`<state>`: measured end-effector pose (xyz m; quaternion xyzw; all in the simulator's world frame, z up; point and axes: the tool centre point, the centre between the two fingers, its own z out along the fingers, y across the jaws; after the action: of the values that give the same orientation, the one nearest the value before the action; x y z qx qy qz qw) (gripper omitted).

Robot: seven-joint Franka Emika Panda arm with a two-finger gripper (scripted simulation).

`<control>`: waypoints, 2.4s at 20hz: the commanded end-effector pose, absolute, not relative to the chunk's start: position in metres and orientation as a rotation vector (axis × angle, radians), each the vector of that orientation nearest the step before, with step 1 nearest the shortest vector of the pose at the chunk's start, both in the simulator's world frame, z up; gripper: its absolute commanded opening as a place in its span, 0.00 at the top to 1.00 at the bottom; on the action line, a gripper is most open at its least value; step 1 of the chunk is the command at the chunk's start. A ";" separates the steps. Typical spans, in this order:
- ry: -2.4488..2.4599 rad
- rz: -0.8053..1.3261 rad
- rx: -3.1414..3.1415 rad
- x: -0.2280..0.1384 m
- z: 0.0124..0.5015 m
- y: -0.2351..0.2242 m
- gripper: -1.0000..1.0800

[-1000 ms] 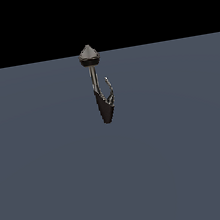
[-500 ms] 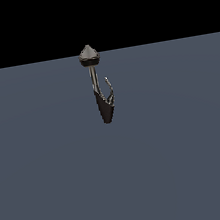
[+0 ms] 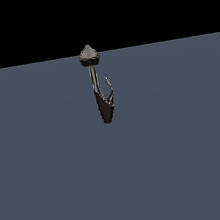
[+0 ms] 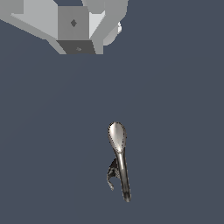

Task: Turn on the faucet by rotating a designated handle.

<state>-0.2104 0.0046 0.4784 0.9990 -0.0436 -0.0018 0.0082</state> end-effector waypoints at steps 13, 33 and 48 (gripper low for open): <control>-0.621 -0.190 3.245 -0.116 0.446 0.020 1.00; -1.496 -0.585 3.147 0.021 0.344 0.017 1.00; -2.148 -0.927 2.790 0.098 0.230 -0.001 1.00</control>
<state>0.0916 0.0009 0.2413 0.7563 -0.5583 -0.2393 -0.2429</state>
